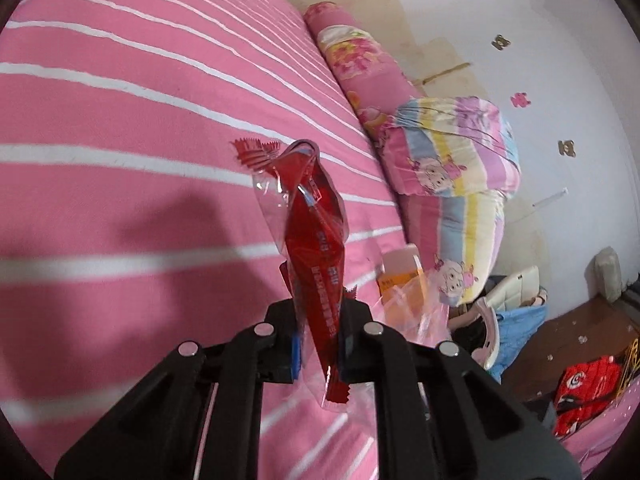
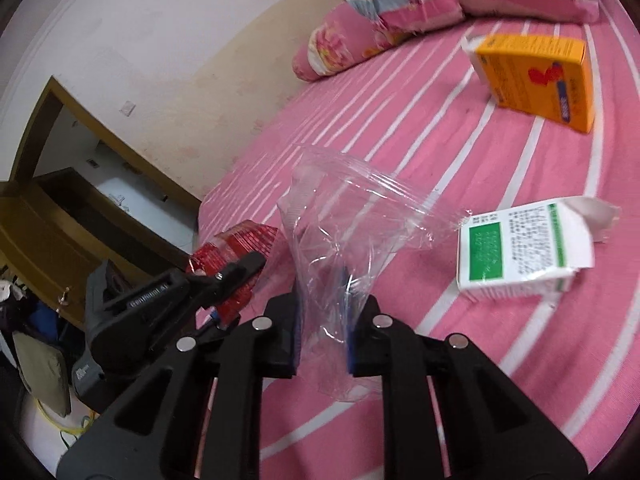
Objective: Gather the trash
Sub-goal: 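Grasp the red wrapper with the left tool while the right tool grasps the clear plastic bag, then carry the red wrapper and clear bag from the bed over the bin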
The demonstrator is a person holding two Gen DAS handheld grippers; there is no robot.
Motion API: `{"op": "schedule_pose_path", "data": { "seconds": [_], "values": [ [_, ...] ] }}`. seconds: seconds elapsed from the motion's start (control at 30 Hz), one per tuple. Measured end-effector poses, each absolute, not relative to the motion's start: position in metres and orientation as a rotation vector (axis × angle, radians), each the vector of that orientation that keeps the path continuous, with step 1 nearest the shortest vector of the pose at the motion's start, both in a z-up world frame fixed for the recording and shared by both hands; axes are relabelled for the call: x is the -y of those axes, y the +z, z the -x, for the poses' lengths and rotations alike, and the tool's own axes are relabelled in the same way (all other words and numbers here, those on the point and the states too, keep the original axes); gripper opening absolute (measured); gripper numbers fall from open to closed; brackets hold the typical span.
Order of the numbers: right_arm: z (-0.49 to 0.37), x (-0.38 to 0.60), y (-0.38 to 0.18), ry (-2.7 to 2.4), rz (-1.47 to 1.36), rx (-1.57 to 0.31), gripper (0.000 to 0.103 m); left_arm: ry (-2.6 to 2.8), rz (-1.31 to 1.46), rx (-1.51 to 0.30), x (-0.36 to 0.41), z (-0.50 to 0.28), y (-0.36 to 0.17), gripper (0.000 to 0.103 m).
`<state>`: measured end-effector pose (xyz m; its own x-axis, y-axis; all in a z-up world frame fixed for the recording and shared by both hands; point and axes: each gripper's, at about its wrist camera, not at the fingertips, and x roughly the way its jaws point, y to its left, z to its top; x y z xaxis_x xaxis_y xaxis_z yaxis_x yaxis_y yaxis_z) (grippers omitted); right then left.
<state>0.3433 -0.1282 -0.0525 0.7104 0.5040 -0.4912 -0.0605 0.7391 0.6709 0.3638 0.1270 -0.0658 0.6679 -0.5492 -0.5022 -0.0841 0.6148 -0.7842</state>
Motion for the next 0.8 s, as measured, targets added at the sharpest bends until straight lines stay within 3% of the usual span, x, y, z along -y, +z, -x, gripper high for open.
{"op": "schedule_pose_path", "data": {
  "seconds": [0.5, 0.8],
  "values": [
    [-0.192, 0.168, 0.0, 0.356, -0.606, -0.629, 0.016, -0.473, 0.898, -0.764, -0.085, -0.199, -0.043, 0.011],
    [-0.075, 0.23, 0.024, 0.299, -0.617, -0.575, 0.016, -0.664, 0.794, -0.798, 0.005, -0.11, 0.005, 0.011]
  ]
}}
